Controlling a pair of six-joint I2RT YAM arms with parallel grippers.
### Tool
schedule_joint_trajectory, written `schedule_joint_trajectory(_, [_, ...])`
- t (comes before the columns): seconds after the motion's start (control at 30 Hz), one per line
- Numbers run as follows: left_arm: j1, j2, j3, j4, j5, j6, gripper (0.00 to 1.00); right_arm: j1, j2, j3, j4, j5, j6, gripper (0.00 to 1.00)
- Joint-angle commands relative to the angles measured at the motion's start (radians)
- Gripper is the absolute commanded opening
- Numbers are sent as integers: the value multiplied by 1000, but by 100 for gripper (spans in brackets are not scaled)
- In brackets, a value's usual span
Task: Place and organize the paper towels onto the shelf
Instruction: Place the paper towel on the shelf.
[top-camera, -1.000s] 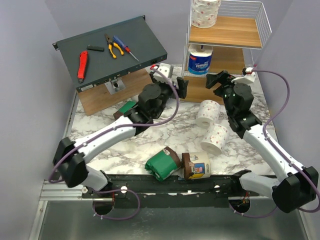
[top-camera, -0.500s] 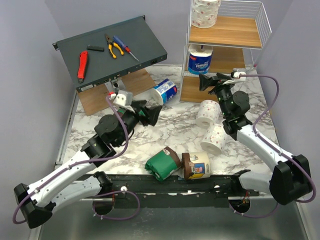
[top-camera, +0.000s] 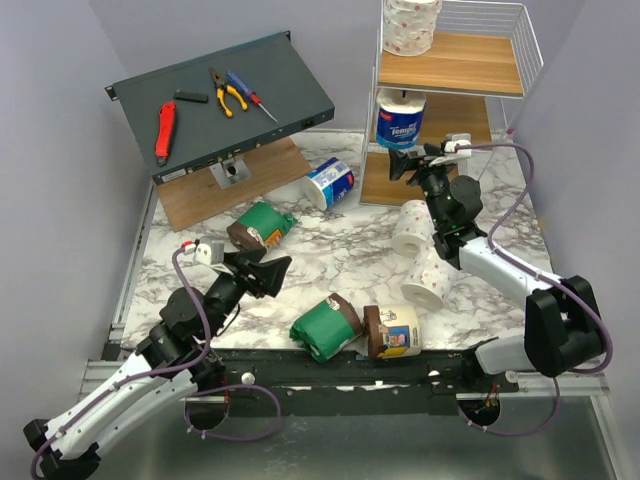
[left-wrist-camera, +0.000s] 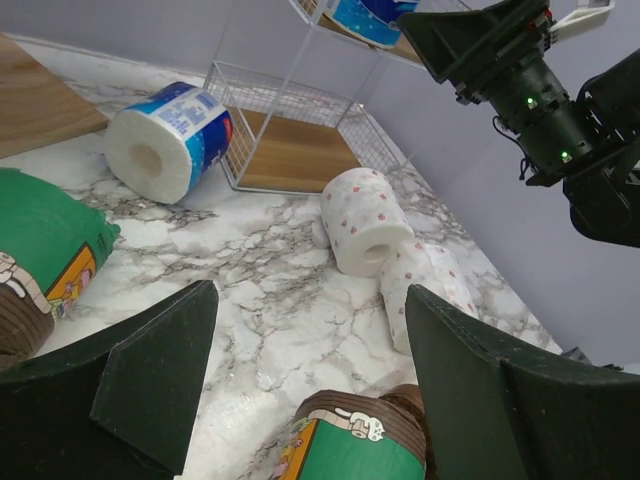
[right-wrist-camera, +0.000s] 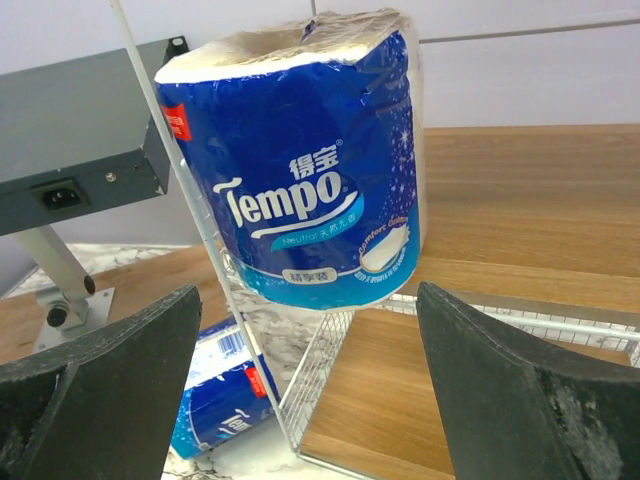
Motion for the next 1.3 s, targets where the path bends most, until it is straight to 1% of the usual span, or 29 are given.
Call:
schedule_joint_trajectory(0.0, [1,-81,-51,-62,-76,-21,79,0,45,61,70,25,-16,91])
schedule_joint_trajectory(0.17, [1,-94,-65,-102,-76,-45,79,0,78,81,95,60,-25,91])
schedule_joint_trajectory(0.4, [1,-76,-74,-96,-68,-45,79,0,126,112,105,100,-29,91])
schedule_joint_trajectory(0.53, [1,-64,-77,-95,-75,-39,78,0,161,146,80,107,-21,90])
schedule_joint_trajectory(1.0, [1,-42,-78,-107,-68,-71,78,0,253,220,86,161,-6,88])
schedule_joint_trajectory(1.27, [1,-42,-97,-68,-42,-81,78,0,325,288,83,144,2,88])
